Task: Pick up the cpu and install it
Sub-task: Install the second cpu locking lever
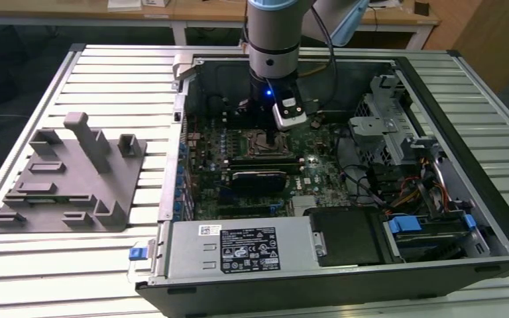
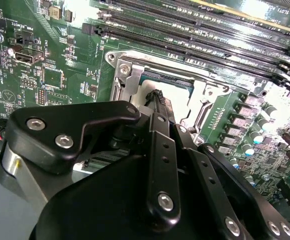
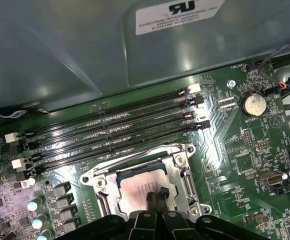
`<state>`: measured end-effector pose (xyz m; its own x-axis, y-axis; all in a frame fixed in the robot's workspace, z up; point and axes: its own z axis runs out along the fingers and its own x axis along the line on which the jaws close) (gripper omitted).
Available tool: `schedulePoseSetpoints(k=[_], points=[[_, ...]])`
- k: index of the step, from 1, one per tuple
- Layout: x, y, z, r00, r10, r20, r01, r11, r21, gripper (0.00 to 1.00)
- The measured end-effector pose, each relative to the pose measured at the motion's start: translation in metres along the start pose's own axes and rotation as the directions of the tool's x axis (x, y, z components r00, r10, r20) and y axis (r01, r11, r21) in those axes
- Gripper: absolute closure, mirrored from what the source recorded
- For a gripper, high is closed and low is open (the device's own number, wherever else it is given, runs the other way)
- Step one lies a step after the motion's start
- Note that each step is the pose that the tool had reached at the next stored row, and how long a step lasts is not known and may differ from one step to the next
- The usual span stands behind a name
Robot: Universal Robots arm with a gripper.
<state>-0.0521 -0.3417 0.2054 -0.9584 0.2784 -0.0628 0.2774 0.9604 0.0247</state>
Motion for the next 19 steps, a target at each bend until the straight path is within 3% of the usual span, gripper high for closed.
schedulePoseSetpoints(k=[7, 13, 19], points=[[-0.0001, -0.0002, -0.0006, 1.0, 0.0, -0.0001, 0.0, 1.0, 0.0002, 0.89], [-0.0006, 0.0001, -0.0089, 1.0, 0.0, 0.0, 0.0, 1.0, -0.0001, 0.89], [-0.0006, 0.0001, -0.0095, 1.0, 0.0, 0.0, 0.0, 1.0, -0.0001, 0.89]])
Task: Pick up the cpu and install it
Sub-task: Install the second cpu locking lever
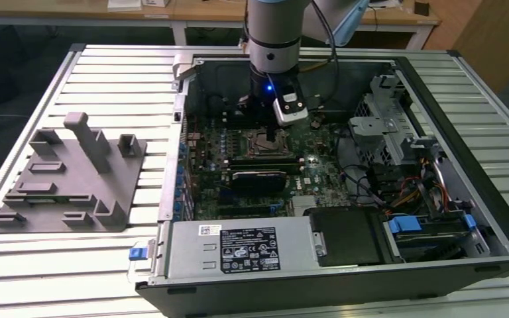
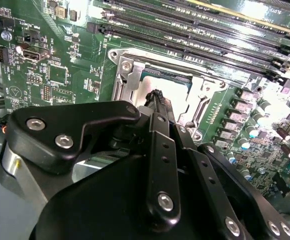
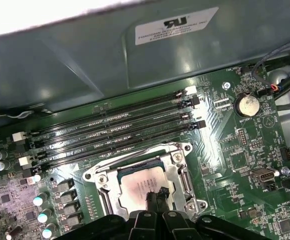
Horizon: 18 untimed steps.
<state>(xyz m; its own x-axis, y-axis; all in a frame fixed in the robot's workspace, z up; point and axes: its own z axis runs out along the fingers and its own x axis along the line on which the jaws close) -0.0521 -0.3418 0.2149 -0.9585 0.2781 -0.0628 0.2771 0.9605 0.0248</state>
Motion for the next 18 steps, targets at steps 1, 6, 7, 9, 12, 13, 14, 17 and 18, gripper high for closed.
schedulePoseSetpoints(k=[1, 6, 7, 9, 12, 13, 14, 17, 18], points=[[0.0, 0.0, -0.0001, 1.0, 0.0, -0.0001, 0.0, 1.0, 0.0002, 0.89], [-0.0007, 0.0003, -0.0117, 1.0, 0.0, 0.0, 0.0, 1.0, 0.0002, 0.89], [-0.0009, 0.0004, -0.0147, 1.0, 0.0, 0.0, 0.0, 1.0, 0.0001, 0.89], [-0.0012, 0.0005, -0.0183, 1.0, 0.0, -0.0001, 0.0, 1.0, 0.0001, 0.89], [-0.0015, -0.0005, -0.0185, 1.0, -0.001, -0.0001, 0.001, 1.0, 0.0, 0.89], [-0.0018, -0.0014, -0.0185, 1.0, -0.002, -0.0001, 0.002, 1.0, 0.0, 0.89], [-0.002, -0.0024, -0.0185, 1.0, -0.003, -0.0001, 0.003, 1.0, -0.0001, 0.89], [-0.0033, -0.0067, -0.0185, 1.0, -0.004, -0.0001, 0.004, 1.0, -0.0002, 0.89], [-0.0038, -0.0086, -0.0185, 1.0, -0.004, -0.0001, 0.004, 1.0, -0.0002, 0.89]])
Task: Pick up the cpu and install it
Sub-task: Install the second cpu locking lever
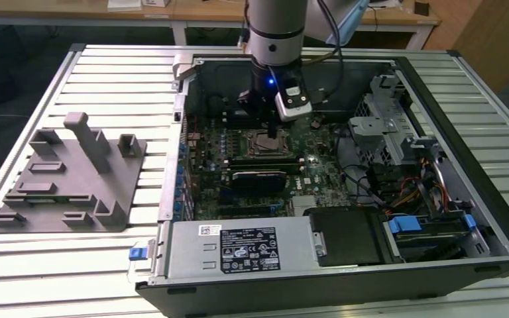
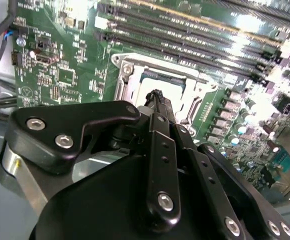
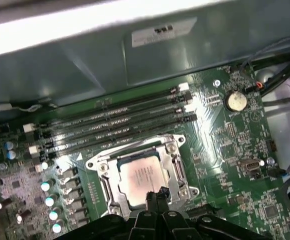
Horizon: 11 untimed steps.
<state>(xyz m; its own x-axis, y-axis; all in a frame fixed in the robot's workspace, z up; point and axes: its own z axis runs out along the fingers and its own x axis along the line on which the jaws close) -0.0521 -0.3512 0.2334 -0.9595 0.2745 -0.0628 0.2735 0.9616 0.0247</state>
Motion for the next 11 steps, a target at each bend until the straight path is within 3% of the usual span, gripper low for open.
schedulePoseSetpoints(k=[11], points=[[-0.0089, -0.0313, 0.0003, 1.0, 0.0, -0.0001, 0.0, 1.0, -0.0008, 0.89]])
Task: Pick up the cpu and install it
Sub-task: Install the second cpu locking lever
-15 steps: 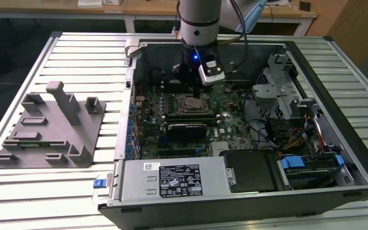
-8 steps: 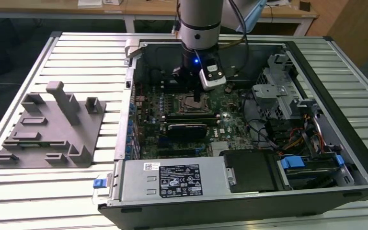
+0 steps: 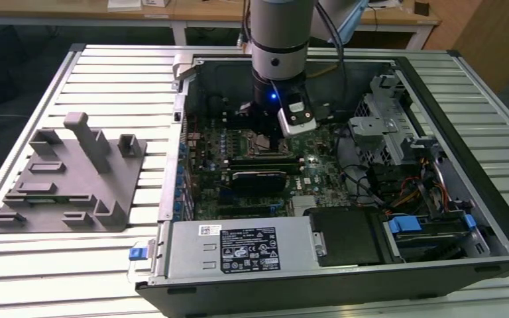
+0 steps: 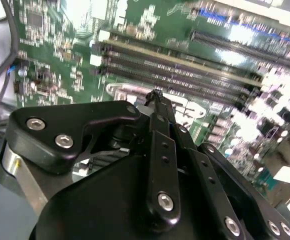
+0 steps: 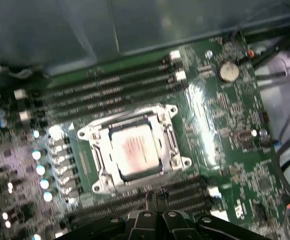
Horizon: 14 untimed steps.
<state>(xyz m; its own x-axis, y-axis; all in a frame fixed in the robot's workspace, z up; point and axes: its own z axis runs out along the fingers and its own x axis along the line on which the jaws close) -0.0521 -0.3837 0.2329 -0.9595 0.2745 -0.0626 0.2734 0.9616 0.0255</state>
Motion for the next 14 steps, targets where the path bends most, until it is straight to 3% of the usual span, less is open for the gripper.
schedulePoseSetpoints(k=[4, 7, 14], points=[[-0.0005, -0.0037, 0.0025, 1.0, -0.005, -0.0017, 0.005, 1.0, -0.006, 0.89], [0.0014, -0.0044, 0.0048, 0.9994, -0.034, -0.0037, 0.034, 0.9994, -0.0123, 0.89], [0.0056, -0.0056, 0.0061, 0.995, -0.1, -0.0051, 0.1, 0.9949, -0.0169, 0.89]])
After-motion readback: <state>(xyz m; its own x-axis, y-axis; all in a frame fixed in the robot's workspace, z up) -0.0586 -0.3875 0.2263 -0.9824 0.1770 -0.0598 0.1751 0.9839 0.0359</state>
